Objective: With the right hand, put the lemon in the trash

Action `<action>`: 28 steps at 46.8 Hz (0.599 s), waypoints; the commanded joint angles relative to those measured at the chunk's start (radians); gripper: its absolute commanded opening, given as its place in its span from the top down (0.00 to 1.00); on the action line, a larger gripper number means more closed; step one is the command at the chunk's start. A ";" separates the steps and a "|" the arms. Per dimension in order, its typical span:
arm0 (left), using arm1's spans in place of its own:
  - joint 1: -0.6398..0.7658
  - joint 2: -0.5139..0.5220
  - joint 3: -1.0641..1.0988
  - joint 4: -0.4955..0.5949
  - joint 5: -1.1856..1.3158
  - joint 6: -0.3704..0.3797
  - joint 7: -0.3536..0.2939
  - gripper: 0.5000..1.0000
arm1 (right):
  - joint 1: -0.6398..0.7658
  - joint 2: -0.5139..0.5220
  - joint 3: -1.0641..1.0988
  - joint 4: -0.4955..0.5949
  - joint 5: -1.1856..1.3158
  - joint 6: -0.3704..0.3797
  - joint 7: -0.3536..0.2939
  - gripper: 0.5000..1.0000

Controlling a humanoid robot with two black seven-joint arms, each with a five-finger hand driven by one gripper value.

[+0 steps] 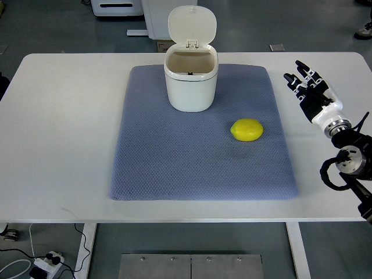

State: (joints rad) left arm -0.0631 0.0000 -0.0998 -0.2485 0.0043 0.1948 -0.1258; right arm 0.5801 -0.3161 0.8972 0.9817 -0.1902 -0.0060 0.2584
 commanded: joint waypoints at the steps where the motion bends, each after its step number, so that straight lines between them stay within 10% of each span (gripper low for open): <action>1: 0.000 0.000 0.000 0.000 0.000 0.000 0.000 0.00 | 0.000 -0.001 0.000 0.000 0.000 0.000 0.001 0.00; 28: 0.000 0.000 0.000 0.000 0.000 0.000 0.000 0.00 | 0.009 -0.001 0.002 0.000 0.000 0.000 0.001 0.00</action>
State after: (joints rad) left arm -0.0629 0.0000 -0.0998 -0.2486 0.0045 0.1948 -0.1258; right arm 0.5833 -0.3174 0.8980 0.9816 -0.1902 -0.0060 0.2592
